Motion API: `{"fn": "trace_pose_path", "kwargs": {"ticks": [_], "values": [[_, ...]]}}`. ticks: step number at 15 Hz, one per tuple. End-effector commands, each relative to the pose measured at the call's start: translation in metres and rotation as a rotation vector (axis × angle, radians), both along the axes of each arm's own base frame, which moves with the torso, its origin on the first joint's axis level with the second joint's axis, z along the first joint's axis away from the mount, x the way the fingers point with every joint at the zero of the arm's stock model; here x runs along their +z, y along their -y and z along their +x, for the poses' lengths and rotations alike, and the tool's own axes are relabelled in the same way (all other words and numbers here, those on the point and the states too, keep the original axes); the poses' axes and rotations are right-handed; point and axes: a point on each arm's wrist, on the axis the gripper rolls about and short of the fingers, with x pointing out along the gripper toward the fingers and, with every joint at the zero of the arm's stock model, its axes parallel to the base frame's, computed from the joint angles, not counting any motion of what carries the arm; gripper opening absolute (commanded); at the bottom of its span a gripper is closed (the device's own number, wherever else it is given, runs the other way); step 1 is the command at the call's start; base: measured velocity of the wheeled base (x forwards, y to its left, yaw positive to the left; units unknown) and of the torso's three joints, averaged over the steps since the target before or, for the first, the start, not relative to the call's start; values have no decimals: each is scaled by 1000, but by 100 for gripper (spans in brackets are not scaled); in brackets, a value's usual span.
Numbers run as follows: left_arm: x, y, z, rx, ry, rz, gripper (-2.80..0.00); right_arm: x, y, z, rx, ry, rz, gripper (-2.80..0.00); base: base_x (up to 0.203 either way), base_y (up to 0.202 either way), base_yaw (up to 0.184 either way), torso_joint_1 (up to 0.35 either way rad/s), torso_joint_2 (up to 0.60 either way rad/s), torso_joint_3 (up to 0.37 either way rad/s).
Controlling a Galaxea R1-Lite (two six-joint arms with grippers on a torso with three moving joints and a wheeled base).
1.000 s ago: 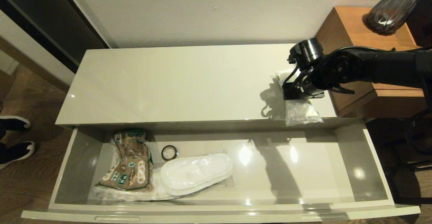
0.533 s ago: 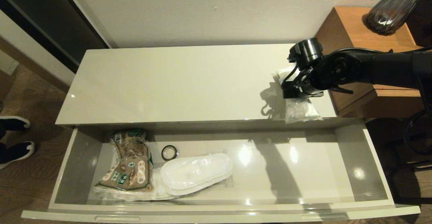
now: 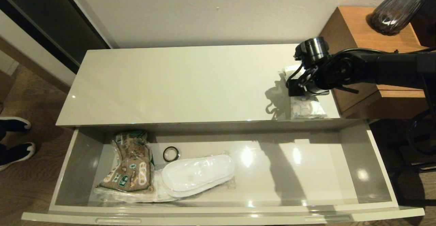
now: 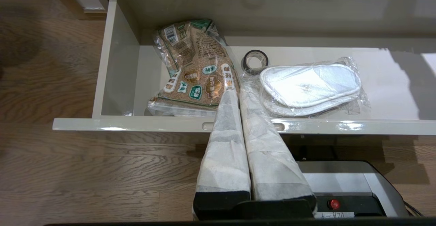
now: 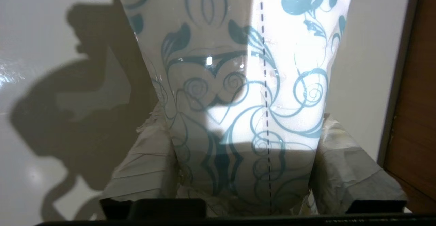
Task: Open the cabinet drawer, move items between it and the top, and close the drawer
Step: Place the tissue on the table
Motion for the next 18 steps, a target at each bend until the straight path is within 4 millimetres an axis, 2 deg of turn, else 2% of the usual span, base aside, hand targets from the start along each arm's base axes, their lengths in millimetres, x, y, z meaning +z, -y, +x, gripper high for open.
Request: {"fn": "trace_pose_path", "kwargs": {"ticks": [1,8,13,18], "values": [[0,0,0,0,-1,0,-280,1,0,0,1,7,-1,0,0,0,0,0,0,0],[0,0,0,0,-1,-1,-280,15,2,-6,5,42,-1,0,0,0,0,0,0,0],[0,0,0,0,-1,0,-280,34,6,-22,6,54,5,0,0,0,0,0,0,0],[0,0,0,0,-1,0,-280,49,2,-44,27,46,12,0,0,0,0,0,0,0]]}}
